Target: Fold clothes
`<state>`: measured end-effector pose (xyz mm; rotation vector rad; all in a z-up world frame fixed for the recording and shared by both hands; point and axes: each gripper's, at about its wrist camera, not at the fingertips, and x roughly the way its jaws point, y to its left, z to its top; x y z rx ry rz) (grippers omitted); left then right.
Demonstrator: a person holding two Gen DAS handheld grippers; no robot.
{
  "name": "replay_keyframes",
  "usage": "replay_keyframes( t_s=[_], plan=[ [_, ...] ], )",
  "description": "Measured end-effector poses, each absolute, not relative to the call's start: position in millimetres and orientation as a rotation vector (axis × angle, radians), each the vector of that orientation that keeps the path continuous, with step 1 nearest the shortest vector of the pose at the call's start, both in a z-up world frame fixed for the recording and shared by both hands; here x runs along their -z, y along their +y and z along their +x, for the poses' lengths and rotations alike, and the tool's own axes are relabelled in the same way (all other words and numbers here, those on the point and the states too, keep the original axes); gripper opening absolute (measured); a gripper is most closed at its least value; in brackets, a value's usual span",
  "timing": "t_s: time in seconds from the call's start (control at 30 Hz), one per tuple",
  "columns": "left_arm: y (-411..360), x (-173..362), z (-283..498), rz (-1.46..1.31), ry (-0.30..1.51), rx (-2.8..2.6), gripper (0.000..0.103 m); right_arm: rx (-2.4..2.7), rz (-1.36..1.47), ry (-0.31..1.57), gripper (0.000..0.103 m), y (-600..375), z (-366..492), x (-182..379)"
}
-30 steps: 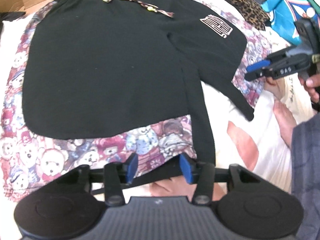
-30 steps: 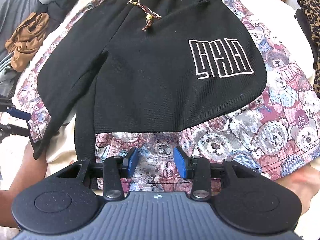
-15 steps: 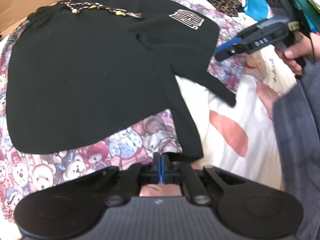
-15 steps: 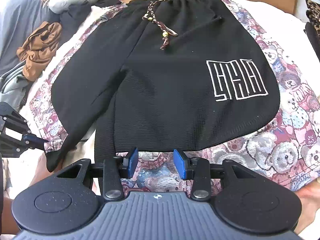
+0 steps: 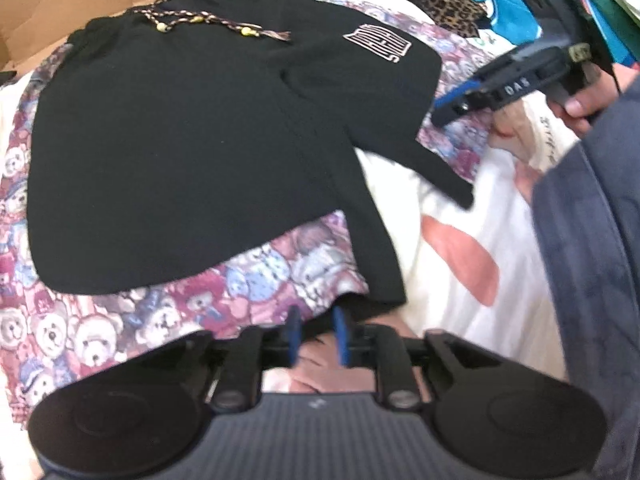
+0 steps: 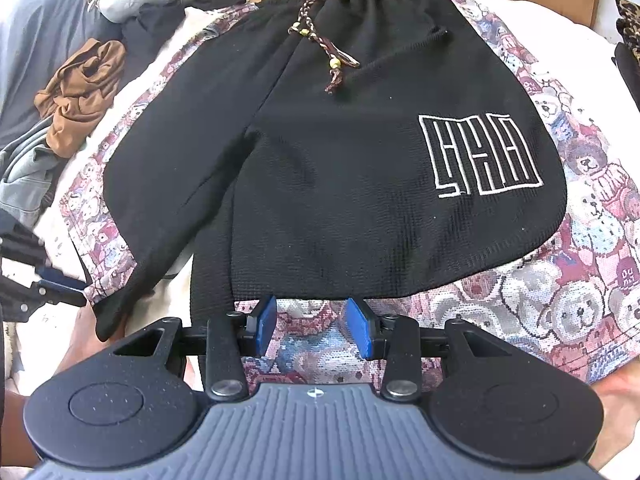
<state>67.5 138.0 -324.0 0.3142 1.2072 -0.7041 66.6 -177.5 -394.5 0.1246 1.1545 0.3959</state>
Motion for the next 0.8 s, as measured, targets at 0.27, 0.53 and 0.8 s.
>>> replay_keyframes(
  t_s=[0.27, 0.53, 0.8],
  plan=[
    [126.4, 334.4, 74.8, 0.360, 1.171, 0.704, 0.036, -0.381, 0.127, 1.159, 0.046, -181.2, 64.9, 395.7],
    [123.0, 335.8, 72.5, 0.387, 1.141, 0.783, 0.001, -0.402, 0.127, 1.150, 0.046, -175.8, 68.9, 395.6],
    [134.5, 327.9, 68.5, 0.388, 1.156, 0.864, 0.000, -0.438, 0.110, 1.156, 0.046, -165.3, 68.8, 397.1]
  ],
)
